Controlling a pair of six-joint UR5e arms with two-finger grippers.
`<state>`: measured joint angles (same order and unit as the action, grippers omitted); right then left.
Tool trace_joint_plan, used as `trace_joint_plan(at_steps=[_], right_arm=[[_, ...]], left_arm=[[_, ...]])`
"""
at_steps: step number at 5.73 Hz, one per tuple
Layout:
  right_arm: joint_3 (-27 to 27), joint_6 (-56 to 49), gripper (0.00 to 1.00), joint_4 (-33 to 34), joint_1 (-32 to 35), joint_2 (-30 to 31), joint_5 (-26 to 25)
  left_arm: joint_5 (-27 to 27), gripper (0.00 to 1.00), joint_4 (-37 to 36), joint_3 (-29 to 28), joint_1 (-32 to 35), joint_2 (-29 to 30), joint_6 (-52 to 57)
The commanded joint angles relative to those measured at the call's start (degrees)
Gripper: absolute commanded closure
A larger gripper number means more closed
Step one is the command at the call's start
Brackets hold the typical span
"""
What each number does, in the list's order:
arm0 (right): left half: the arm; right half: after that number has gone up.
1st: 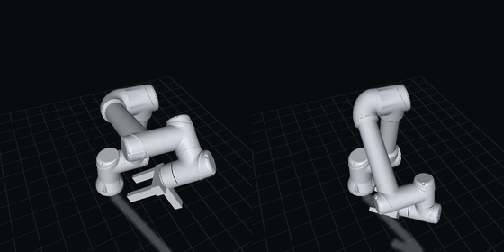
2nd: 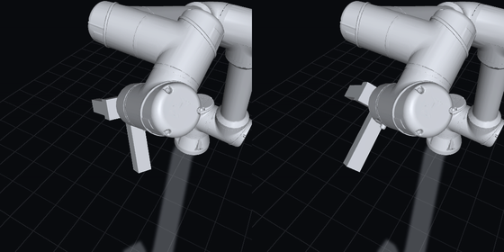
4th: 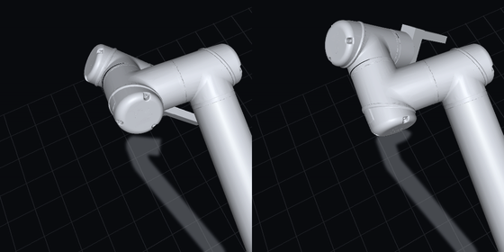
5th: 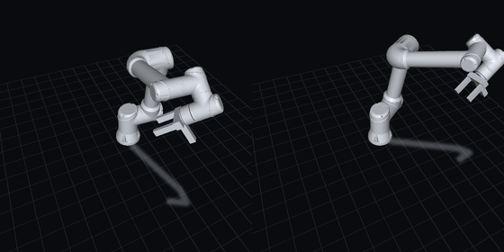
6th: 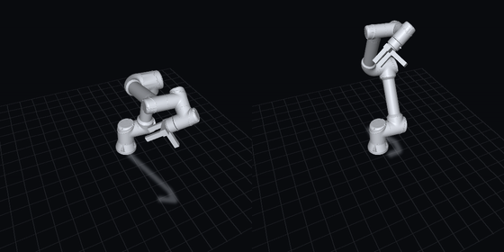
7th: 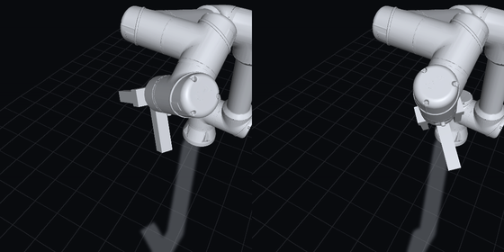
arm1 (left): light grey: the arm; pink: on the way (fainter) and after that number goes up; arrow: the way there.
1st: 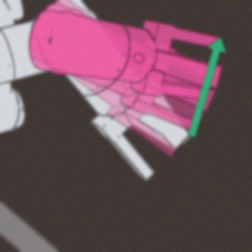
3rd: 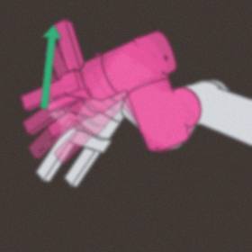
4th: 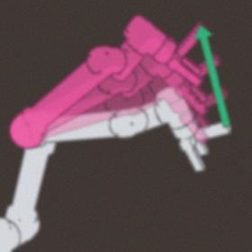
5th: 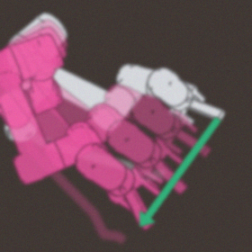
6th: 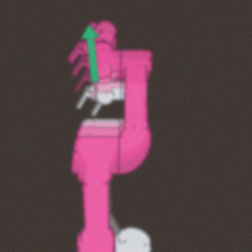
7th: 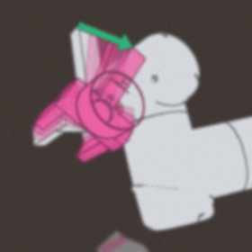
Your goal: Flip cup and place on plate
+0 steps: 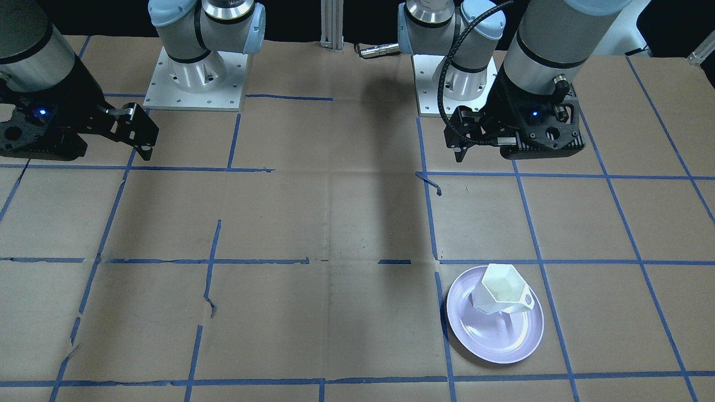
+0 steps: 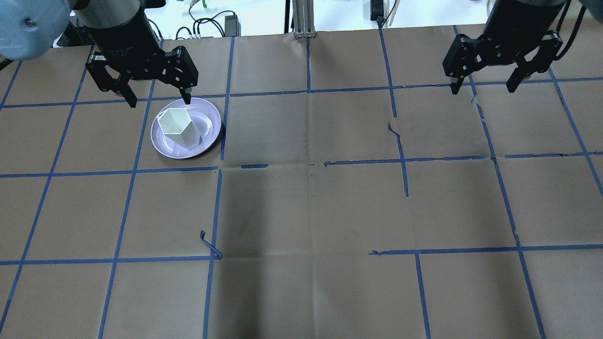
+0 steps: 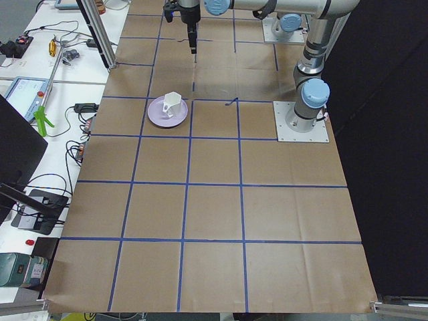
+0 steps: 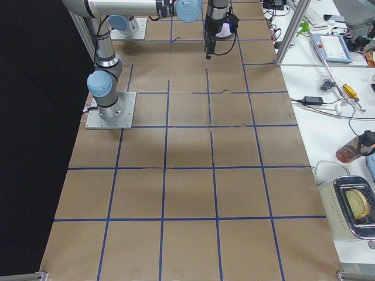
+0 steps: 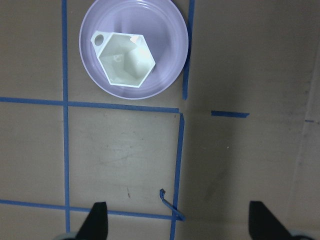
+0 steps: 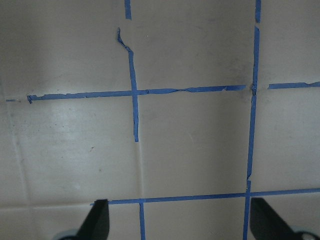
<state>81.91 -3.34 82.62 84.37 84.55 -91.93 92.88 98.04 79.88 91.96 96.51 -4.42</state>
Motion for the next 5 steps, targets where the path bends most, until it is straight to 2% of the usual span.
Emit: trace_joint_plan(at_steps=[1,5], right_arm=[[0.0,0.0,0.0,0.0,0.0,0.0,0.0],[0.0,0.0,0.0,0.0,0.0,0.0,0.0]], left_arm=[[-0.94,0.01,0.31,0.1,1.28,-0.71,0.82],[-1.21,0.01,0.22,0.27,1.29,-1.15,2.05]])
